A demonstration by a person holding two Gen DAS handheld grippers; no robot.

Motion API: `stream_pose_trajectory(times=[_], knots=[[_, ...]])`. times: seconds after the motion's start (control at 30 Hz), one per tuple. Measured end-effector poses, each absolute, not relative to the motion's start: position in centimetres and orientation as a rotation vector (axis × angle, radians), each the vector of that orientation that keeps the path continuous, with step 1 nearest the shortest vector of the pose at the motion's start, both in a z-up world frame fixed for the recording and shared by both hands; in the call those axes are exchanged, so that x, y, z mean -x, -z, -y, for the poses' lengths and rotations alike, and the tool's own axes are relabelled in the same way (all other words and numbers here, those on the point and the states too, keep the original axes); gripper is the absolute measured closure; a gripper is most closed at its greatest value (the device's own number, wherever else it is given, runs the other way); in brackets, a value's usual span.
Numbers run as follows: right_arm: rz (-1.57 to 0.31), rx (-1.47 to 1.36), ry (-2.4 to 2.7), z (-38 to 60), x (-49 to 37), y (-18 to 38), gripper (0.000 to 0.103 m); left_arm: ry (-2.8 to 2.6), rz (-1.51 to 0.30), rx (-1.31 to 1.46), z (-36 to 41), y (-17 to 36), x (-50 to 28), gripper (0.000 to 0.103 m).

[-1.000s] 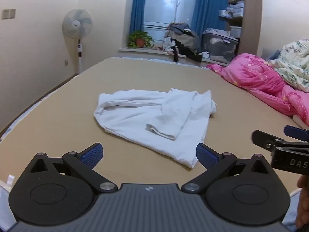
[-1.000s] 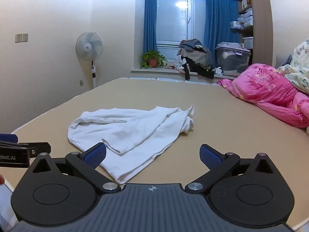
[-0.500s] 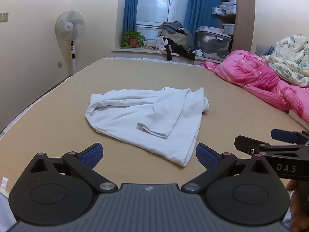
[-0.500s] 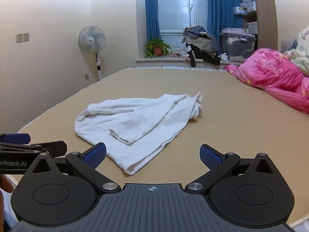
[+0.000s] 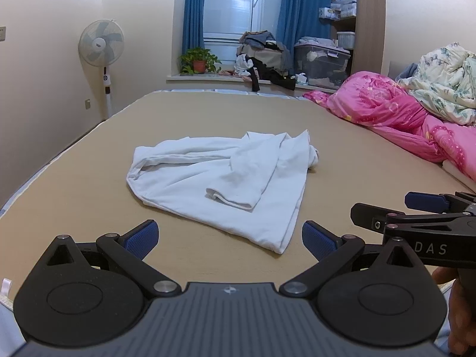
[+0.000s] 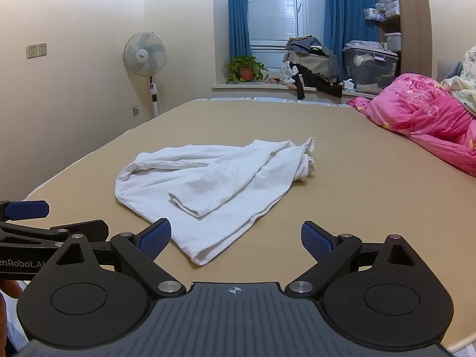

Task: Fold small clothes
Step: 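Move both grippers toward the crumpled white shirt on the bed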

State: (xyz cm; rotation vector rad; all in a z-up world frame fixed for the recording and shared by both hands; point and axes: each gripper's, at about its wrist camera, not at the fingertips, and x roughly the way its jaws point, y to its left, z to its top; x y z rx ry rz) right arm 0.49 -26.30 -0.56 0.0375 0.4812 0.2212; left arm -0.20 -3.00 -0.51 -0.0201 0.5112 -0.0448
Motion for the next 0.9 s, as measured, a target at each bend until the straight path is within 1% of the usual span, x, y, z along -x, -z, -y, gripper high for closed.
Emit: stream_pose_trajectory(times=[0.9], knots=[[-0.490,-0.034,-0.216,26.25,-0.68,0.68,0.010,0.048,-0.530,0.021,2.67,1.20,-0.59,0.000]])
